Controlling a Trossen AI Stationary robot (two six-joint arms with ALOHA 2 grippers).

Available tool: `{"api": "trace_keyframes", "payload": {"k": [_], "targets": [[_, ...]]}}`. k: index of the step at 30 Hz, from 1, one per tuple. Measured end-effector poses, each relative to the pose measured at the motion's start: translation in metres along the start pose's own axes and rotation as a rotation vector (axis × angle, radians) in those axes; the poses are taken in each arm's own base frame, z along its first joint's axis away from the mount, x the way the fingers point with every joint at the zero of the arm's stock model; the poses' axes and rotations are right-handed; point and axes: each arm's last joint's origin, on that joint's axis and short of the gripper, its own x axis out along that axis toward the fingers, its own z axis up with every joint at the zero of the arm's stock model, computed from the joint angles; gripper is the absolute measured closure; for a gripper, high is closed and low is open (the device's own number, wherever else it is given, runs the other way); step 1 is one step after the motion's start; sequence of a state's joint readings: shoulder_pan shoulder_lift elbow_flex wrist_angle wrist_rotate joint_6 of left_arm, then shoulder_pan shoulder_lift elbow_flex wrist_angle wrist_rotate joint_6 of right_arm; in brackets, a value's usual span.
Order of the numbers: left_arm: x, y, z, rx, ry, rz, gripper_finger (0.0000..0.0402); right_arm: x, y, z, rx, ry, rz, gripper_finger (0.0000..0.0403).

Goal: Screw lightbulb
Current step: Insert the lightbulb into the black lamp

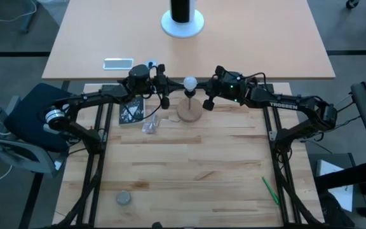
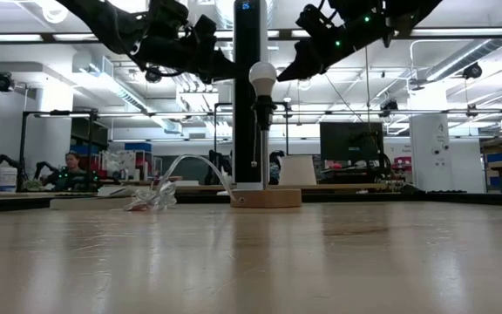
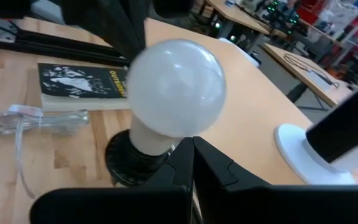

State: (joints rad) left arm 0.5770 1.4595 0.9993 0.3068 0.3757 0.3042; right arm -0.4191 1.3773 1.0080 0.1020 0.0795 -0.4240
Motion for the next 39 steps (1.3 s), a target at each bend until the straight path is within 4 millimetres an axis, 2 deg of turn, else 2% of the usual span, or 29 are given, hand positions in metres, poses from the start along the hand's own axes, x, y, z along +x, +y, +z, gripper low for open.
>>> {"api": "trace_keyframes", "payload": {"k": [15, 21, 26, 39], "targets": [[0.0037, 0.0015, -0.0011, 0.01, -0.024, 0.009, 0.0401, -0.0003, 0.0047, 0.0015, -0.005, -0.03, 0.08, 0.0403], [-0.0032, -0.0003, 0.0047, 0.005, -0.017, 0.003, 0.0401, -0.0008, 0.0017, -0.0029, -0.013, 0.051, -0.021, 0.0403], [-0.0009, -0.0004, 0.0011, 0.009, -0.002, -0.001, 0.0401, 0.0032, -0.0024, -0.0033, -0.023, 0.028, -0.047, 0.0403], [0.0055, 0.0011, -0.0029, 0.021, -0.023, 0.006, 0.0401, 0.0042, 0.0019, -0.0009, -0.03, -0.017, 0.024, 0.0403]]}}
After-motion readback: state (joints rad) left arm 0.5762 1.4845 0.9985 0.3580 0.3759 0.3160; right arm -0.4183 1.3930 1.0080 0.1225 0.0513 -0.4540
